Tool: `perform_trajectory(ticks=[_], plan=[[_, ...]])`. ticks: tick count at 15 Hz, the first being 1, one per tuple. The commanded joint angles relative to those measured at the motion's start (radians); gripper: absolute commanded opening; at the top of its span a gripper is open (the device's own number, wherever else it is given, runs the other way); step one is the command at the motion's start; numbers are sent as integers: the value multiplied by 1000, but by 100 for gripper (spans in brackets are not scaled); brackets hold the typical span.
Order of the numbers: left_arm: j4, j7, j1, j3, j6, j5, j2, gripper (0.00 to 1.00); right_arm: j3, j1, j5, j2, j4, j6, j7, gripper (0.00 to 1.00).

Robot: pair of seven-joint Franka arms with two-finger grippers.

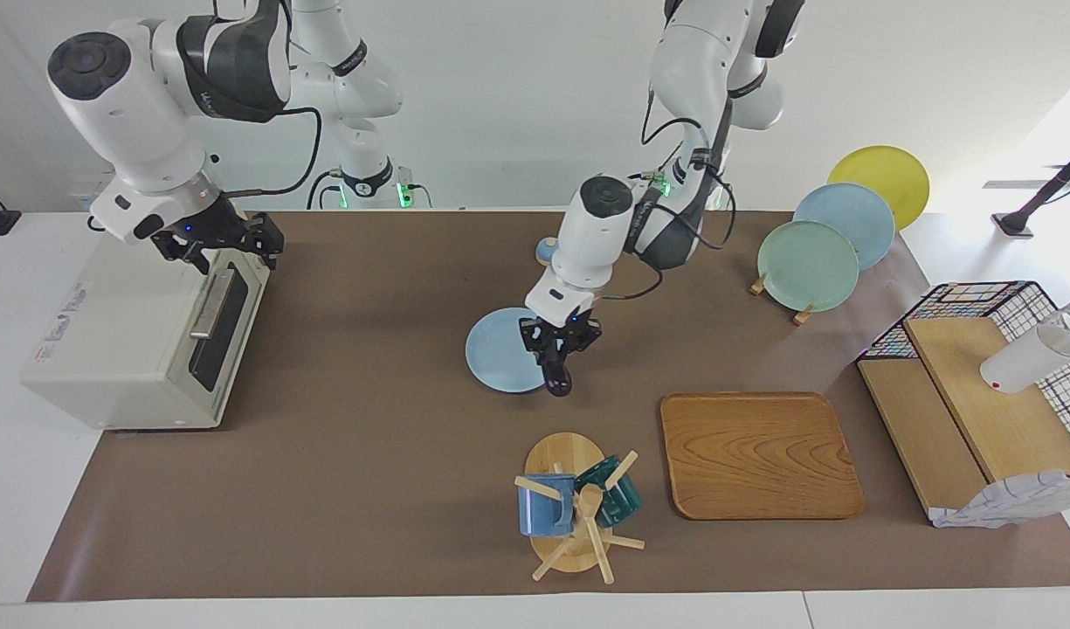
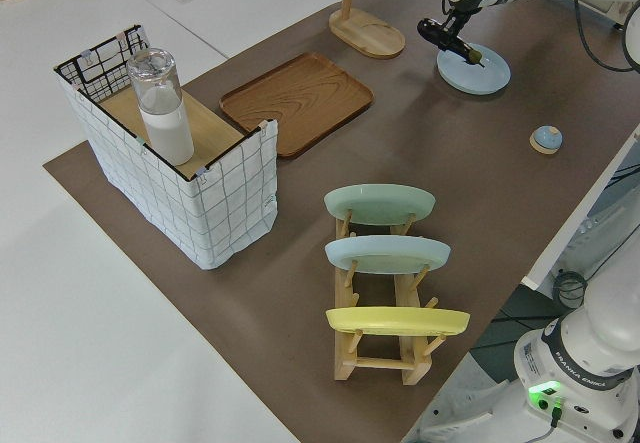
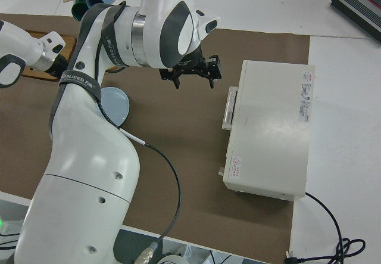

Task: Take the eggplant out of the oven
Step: 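Carry the eggplant with the left gripper onto the wooden tray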

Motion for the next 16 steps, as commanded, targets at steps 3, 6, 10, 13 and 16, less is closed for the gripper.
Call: perform_trajectory(ticks=[3,6,10,13,16], plan=[[111,227,234,-5,-123,-18,41,0,-22,42,28,-26,-16,-14,10,100],[111,358,336,-5,-93,-18,90,0,-70,65,25,-28,-18,-14,4,100],[206,407,387,0,-21,-6,215,0,-91,94,17,-55,-25,-30,16,100],[200,456,429,1,48,7,231,0,-91,95,17,-57,-33,-31,18,100],[151,507,431,1,90,20,223,0,-93,92,17,-55,-31,-31,19,100]])
